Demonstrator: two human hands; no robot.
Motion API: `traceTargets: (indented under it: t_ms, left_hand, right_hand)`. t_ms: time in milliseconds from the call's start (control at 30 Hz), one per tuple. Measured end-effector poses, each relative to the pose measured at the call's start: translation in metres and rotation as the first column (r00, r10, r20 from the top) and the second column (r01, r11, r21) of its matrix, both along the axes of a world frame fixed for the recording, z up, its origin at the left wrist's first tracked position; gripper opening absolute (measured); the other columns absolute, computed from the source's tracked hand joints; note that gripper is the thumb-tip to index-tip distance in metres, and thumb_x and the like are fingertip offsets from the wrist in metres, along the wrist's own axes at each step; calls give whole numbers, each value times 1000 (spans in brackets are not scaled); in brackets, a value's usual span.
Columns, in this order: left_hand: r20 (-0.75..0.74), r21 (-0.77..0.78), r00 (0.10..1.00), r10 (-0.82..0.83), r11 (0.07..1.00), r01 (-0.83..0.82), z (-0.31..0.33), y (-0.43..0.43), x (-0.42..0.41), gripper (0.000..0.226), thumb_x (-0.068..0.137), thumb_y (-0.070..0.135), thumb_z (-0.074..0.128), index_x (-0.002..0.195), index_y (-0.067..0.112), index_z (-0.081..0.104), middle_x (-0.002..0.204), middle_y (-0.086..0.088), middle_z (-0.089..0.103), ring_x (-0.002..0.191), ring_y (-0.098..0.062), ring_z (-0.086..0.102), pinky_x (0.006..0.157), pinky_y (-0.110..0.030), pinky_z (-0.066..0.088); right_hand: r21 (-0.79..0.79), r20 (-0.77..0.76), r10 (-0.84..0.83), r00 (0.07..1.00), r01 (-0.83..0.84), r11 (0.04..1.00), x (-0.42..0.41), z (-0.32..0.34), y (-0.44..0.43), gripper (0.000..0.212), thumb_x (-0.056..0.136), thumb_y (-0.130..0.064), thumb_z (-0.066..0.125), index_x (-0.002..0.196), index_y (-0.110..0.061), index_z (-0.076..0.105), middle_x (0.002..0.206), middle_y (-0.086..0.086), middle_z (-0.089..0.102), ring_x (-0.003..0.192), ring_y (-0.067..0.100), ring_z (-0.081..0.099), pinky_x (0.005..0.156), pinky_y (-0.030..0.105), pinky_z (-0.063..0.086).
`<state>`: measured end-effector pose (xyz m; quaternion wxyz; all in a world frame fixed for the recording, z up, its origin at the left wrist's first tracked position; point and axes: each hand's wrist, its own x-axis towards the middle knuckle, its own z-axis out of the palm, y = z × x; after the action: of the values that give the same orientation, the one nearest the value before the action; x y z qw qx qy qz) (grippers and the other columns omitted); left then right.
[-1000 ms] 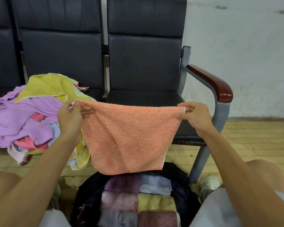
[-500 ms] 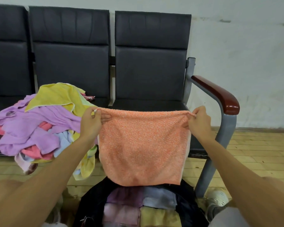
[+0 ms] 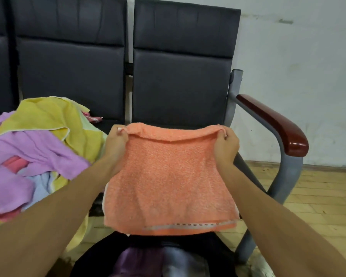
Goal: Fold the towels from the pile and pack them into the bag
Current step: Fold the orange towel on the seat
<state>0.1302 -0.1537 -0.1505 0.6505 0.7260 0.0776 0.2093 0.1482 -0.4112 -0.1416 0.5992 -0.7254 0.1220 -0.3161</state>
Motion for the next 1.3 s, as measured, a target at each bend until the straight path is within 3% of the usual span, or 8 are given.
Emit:
traceTargets:
  t_ms: [133, 333, 533, 633, 733, 933, 1167, 1300]
  left_hand:
    - [32, -74, 999, -23, 997, 25, 3, 1, 25, 21, 101, 10, 36, 92, 17, 53, 84, 3, 51, 77, -11, 48, 65, -23, 41]
    - [-88, -171, 991, -98, 982, 82, -25, 15, 7, 25, 102, 12, 38, 87, 20, 56, 92, -5, 62, 89, -20, 60, 88, -38, 49]
    - [-59, -156, 987, -150, 978, 139, -16, 18, -49, 23, 105, 12, 33, 89, 12, 49, 84, -12, 70, 76, -20, 72, 64, -26, 57]
    - [-175, 70, 957, -229, 967, 245, -26, 25, -74, 20, 105, 13, 31, 93, 13, 47, 92, -20, 70, 85, -29, 71, 78, -38, 58]
    - [-343, 416, 903, -260, 820, 394, -40, 40, -92, 11, 102, 19, 40, 96, 25, 49, 108, -6, 66, 103, -18, 62, 97, -40, 47]
    - [-573, 577, 752, -326, 492, 652, -47, 52, -93, 21, 97, 25, 55, 105, 20, 36, 102, 4, 55, 92, -14, 56, 85, -31, 47]
    - [-448, 716, 860, -243, 479, 508, -47, 49, -64, 14, 98, 12, 47, 101, 22, 39, 96, -4, 61, 83, -18, 57, 72, -31, 47]
    - [-166, 613, 964, -207, 744, 266, -32, 37, -64, 10, 97, 12, 51, 100, 21, 49, 95, 2, 61, 88, -16, 58, 73, -34, 44]
  right_hand:
    - [86, 67, -71, 995, 65, 994, 23, 1, -4, 27, 100, -15, 45, 106, -15, 71, 101, 0, 68, 93, 13, 60, 75, 22, 46]
    - [-124, -84, 19, 996, -30, 992, 11, -37, -22, 29, 98, -16, 43, 88, -23, 69, 84, -5, 69, 79, 9, 66, 78, 35, 58]
    - [-311, -136, 9, 991, -51, 949, -36, -37, -38, 25, 101, -19, 42, 91, -22, 64, 85, -6, 65, 80, 10, 63, 80, 37, 57]
    - [-539, -264, 84, 961, -219, 813, -65, -27, -41, 25, 99, -13, 43, 97, -16, 67, 91, 0, 66, 84, 14, 60, 77, 31, 49]
    - [-670, -469, 129, 874, -447, 592, -87, -24, -48, 30, 95, -9, 46, 104, -16, 73, 112, 4, 70, 100, 21, 64, 86, 32, 51]
    - [-717, -634, 77, 769, -623, 312, -88, -30, -50, 44, 96, -9, 46, 135, -25, 58, 141, 3, 55, 111, 21, 61, 91, 27, 49]
    - [-699, -565, 66, 822, -520, 490, -53, -58, -48, 36, 101, -18, 45, 132, -29, 60, 119, 1, 67, 77, 13, 64, 63, 18, 53]
    - [-737, -447, 45, 893, -396, 547, -49, -56, -43, 36, 100, -12, 44, 127, -23, 65, 124, 6, 65, 79, 15, 64, 67, 24, 54]
